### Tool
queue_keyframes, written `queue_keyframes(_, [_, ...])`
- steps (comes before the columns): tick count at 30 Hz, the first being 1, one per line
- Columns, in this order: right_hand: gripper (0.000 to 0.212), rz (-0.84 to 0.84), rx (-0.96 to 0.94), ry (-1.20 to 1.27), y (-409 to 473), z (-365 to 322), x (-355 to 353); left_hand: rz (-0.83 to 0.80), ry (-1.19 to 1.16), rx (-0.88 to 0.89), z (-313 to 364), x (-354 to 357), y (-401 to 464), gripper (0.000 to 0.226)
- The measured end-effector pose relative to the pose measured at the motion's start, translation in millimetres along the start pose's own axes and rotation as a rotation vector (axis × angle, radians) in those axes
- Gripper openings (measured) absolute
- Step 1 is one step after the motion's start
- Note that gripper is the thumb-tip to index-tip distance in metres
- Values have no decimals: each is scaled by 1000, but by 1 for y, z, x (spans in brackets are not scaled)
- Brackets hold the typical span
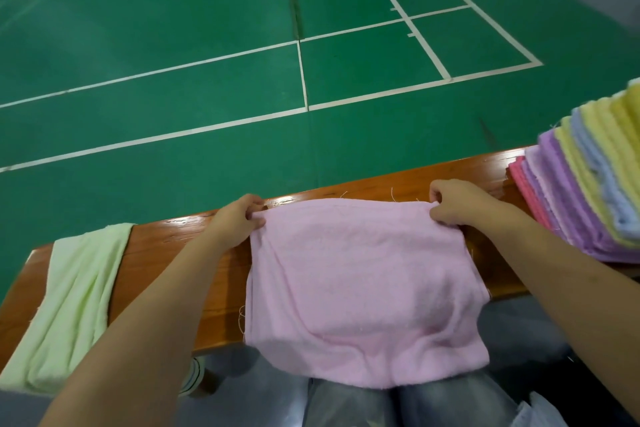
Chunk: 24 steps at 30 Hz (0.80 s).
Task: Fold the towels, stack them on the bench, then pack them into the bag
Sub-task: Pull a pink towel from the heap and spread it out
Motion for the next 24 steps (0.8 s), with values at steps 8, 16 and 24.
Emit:
queue_keyframes(8, [11, 68, -30, 106, -5, 1, -6, 1, 94, 5, 7, -6, -5, 14])
queue_keyframes(16, [13, 374, -207, 632, -51, -9, -73, 121, -318, 28, 4, -58, -53, 21])
queue_keyframes(24, [27, 569, -452, 984, -140, -41, -163, 423, -342, 301, 63, -162, -140, 26])
Point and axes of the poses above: each hand's wrist, its own y-axis towards the middle knuckle, its own x-axis out of the palm, z = x × y, the point moved 7 cm from there along y, towards the middle knuckle, and after that the axes turned 9 degrees about -z, right-handed, at the moved point
